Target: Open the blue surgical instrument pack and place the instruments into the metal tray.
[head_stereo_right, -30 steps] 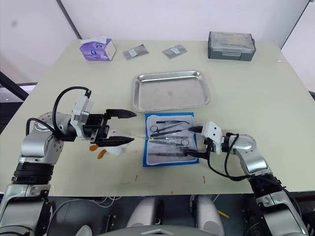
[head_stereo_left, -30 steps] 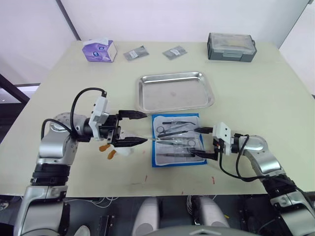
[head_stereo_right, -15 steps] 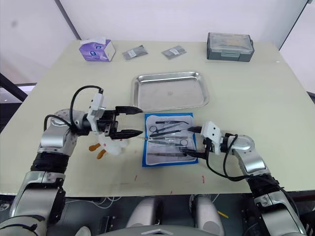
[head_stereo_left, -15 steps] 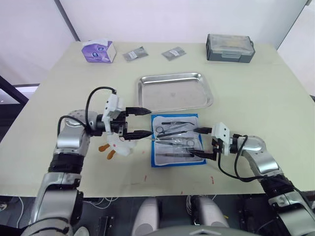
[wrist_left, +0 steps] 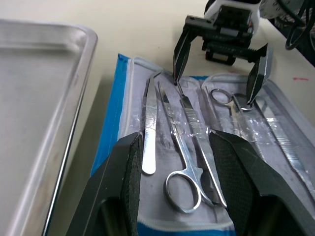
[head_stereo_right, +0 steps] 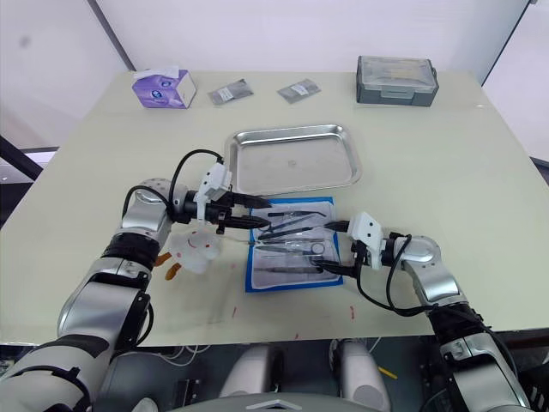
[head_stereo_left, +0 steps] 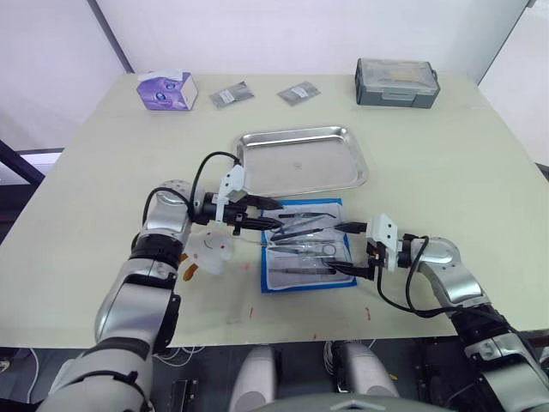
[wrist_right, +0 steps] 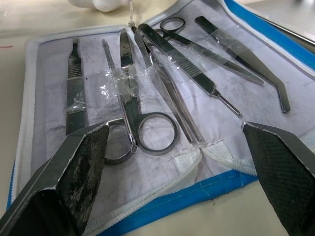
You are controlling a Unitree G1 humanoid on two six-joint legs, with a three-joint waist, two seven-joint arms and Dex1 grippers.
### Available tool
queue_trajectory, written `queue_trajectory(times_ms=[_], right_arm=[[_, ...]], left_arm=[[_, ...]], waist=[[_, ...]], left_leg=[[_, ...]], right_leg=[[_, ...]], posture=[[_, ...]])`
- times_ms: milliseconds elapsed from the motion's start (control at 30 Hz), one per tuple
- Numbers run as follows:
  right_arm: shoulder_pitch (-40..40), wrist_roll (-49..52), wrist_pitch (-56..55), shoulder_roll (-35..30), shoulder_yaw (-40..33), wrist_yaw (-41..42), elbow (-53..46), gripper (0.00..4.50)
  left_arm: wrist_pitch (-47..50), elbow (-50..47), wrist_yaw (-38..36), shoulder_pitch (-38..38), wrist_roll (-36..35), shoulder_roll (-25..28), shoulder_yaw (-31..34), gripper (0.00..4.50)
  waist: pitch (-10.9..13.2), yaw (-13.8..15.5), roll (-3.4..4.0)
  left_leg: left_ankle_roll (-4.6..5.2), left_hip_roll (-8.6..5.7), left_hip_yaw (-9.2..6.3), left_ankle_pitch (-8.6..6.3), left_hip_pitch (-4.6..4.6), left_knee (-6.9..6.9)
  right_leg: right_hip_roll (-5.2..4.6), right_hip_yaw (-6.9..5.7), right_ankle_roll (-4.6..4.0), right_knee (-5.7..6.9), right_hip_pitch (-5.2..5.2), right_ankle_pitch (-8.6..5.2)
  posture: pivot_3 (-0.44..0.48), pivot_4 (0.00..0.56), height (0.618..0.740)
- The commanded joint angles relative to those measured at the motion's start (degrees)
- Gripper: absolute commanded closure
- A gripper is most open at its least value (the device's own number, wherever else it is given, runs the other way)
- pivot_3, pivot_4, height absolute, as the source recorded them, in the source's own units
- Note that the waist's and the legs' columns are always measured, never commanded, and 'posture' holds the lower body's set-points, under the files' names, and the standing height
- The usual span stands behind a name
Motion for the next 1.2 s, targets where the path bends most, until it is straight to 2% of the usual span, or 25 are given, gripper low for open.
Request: queue_trajectory(times_ms=[33, 233, 433, 733, 1200], right_arm=[[2.02, -4.37, 2.17, -0.17, 2.96, -1.61, 3.97, 0.00], [1.01, -4.54, 1.98, 0.59, 3.13, -2.15, 4.52, 0.00], [0.83, -4.72, 1.74, 0.79, 3.13, -2.10, 4.84, 0.00], [0.95, -4.73, 1.67, 0.85, 3.13, -2.15, 4.95, 0.00], [1.64, -4.69, 5.68, 1.26, 3.38, -3.92, 2.84, 0.00]], left_arm=[[-3.14, 2.87, -1.11, -2.19, 1.45, -0.63, 0.26, 2.16], [-4.98, 10.95, 0.48, -5.80, 5.37, -2.31, -0.45, 2.16], [-5.04, 14.46, 2.08, -7.43, 7.29, -3.16, -0.24, 2.16], [-4.29, 16.42, 4.68, -8.22, 10.93, -3.43, -0.89, 2.16], [-3.98, 16.37, 4.15, -7.91, 12.32, -4.57, -0.72, 2.16]], waist=[[0.00, -0.10, 0.00], [0.00, -0.32, 0.00], [0.00, -0.40, -0.01], [0.00, -0.40, -0.01], [-0.18, -0.38, -0.03]], left_leg=[[0.00, 0.00, -0.01, 0.00, 0.00, 0.00], [0.00, 0.00, 0.01, 0.00, -0.01, 0.00], [0.00, 0.00, -0.03, 0.00, -0.01, -0.01], [0.00, 0.00, -0.06, 0.00, 0.00, -0.01], [0.00, 0.00, -0.07, 0.00, 0.02, -0.01]], right_leg=[[0.00, 0.01, 0.00, 0.00, 0.00, 0.00], [0.02, -0.01, 0.00, -0.01, 0.00, 0.00], [0.03, -0.01, 0.00, 0.01, -0.01, 0.00], [0.03, 0.00, 0.00, 0.01, 0.00, 0.00], [0.03, -0.01, 0.00, 0.02, 0.01, 0.00]], posture=[[0.000, 0.150, 0.734], [0.000, 0.150, 0.734], [0.000, 0.150, 0.734], [0.000, 0.150, 0.734], [0.000, 0.150, 0.734]])
